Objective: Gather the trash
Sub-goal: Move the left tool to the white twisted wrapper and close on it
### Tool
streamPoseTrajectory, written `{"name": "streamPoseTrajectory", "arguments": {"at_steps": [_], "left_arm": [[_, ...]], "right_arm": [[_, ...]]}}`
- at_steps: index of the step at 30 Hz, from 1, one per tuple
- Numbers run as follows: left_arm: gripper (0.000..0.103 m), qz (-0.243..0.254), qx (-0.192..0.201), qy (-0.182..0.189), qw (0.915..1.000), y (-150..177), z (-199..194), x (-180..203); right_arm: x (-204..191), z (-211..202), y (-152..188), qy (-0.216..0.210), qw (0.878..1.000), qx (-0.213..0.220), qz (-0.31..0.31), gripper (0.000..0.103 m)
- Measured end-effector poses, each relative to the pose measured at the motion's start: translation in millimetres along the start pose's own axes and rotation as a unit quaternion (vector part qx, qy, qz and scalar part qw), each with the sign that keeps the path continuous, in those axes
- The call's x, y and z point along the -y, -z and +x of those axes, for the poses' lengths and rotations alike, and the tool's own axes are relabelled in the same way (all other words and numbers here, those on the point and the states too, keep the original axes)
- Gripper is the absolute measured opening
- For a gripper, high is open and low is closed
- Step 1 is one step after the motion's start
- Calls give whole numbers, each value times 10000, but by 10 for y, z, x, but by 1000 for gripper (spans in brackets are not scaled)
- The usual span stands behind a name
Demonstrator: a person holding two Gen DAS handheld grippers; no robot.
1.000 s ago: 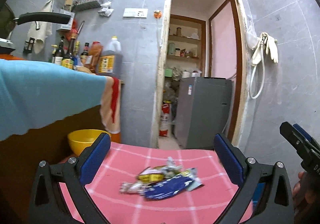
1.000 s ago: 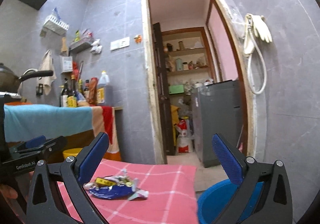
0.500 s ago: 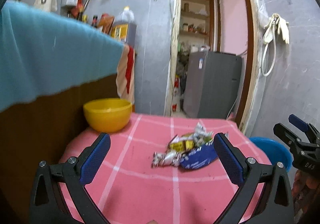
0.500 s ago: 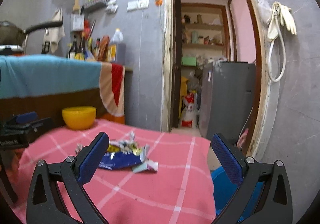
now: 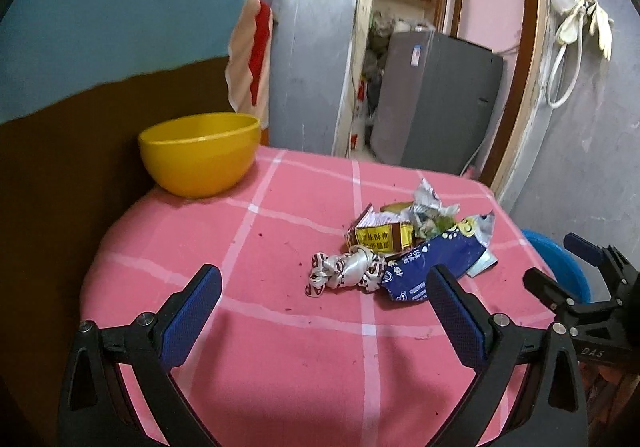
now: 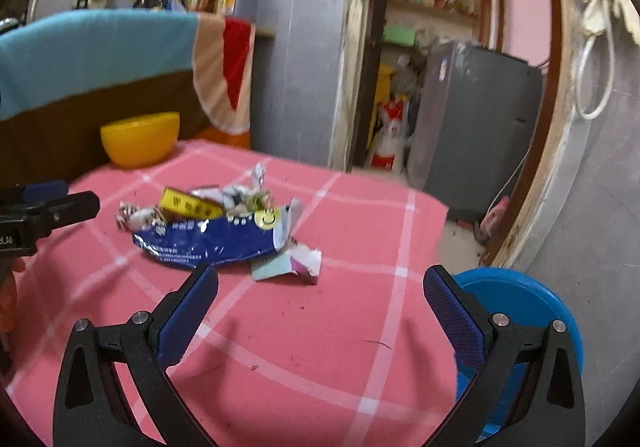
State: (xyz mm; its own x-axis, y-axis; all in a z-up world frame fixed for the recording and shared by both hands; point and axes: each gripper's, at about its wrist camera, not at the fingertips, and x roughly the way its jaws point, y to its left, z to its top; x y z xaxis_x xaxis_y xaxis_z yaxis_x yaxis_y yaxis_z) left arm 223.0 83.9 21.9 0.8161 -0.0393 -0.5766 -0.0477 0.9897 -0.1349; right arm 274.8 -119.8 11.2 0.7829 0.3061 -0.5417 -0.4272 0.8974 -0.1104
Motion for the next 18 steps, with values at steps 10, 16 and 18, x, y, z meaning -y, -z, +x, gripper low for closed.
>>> {"name": "streamPoseTrajectory", "arguments": {"at_steps": [10, 16, 18], "left_arm": [[73, -106, -641, 285, 9975, -57, 373, -57], [61, -358, -874, 486, 9943, -75, 502, -130], [53, -389, -976, 563, 9929, -73, 547, -151]], "right_arm": [[-61, 471, -76, -290, 9948, -958, -189, 83], [-37, 689, -115, -465, 9906, -1281, -141, 78], [0, 726, -140, -541, 9897, -1322, -58, 74]]}}
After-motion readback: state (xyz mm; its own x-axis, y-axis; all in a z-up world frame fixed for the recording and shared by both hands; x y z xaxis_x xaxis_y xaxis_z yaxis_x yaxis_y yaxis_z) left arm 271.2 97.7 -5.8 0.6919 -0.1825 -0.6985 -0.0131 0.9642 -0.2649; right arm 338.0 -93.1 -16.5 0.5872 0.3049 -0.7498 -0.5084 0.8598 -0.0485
